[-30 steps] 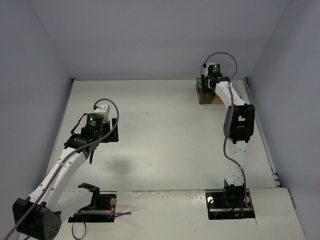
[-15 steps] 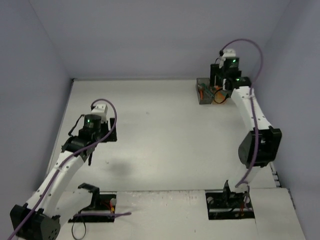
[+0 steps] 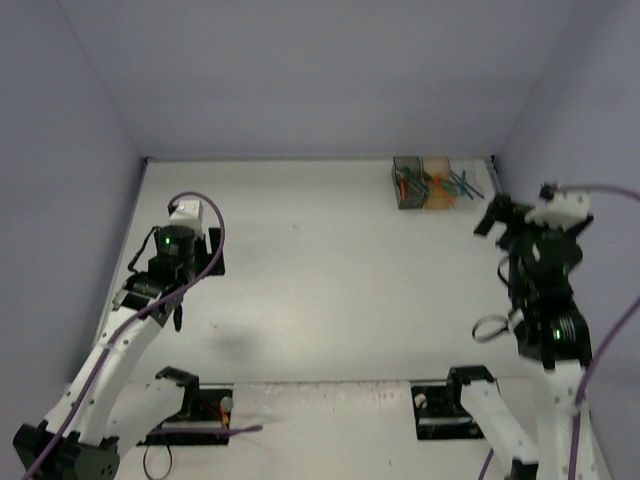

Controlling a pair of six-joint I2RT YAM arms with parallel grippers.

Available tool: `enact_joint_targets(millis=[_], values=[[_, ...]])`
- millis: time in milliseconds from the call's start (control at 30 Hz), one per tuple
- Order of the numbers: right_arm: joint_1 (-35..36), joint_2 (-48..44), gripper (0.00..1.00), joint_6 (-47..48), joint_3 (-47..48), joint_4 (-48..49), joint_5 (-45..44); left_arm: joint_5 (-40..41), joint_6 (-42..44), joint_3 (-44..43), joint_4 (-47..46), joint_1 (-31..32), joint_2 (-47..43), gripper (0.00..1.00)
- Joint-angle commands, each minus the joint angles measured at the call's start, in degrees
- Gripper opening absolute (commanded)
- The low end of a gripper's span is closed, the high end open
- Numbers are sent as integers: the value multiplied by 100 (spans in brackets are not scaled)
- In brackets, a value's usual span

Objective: Sort the eating utensils into containers

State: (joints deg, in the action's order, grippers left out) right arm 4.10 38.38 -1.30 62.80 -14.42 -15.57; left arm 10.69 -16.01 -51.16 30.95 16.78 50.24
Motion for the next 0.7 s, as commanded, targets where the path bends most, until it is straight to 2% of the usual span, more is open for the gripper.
enact_joint_targets(millis=[0,200,667], values=[[-19,-915,100,-203,-523,-26,-438,392,-73,-257,-404,1,11,72],[-14,-1561,100,-157,-690,-143,-482,618,-78,-5,-467,-8,4,72],[134,-1036,100,-187,-578,-290,-168,812,53,423,-782,-8,-235,72]])
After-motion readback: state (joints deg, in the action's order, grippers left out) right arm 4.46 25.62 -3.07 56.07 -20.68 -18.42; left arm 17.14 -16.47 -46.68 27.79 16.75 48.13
